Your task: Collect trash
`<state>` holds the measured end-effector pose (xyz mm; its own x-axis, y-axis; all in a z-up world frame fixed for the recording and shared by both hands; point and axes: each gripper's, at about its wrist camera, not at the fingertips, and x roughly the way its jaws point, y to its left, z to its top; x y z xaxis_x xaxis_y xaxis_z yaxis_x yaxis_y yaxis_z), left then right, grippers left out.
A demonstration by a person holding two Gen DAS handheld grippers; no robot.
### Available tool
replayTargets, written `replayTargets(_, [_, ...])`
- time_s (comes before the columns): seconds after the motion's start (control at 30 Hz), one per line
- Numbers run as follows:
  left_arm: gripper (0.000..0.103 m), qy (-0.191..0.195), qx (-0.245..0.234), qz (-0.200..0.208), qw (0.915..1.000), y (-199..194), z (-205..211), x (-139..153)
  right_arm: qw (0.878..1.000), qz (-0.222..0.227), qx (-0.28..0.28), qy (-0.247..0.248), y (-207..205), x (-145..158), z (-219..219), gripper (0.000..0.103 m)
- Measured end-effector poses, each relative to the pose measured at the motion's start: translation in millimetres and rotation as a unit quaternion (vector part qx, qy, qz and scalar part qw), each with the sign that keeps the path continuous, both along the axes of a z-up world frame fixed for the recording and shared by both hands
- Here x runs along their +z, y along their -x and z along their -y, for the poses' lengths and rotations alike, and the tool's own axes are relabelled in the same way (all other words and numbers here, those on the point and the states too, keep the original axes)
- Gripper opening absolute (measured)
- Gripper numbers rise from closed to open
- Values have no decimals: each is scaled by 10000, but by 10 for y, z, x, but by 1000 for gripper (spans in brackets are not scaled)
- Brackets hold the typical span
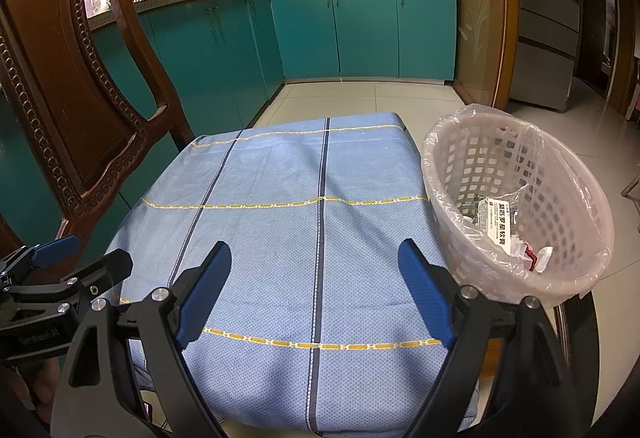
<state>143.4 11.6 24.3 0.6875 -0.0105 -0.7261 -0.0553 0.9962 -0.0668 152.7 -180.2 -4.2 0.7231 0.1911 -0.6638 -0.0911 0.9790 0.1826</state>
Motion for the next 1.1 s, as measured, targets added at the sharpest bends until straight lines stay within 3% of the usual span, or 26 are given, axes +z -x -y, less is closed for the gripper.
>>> replayTargets(1.1, [98, -17, -61, -15, 10000, 28, 46, -15, 10000, -25, 29, 25, -2, -27, -4, 84])
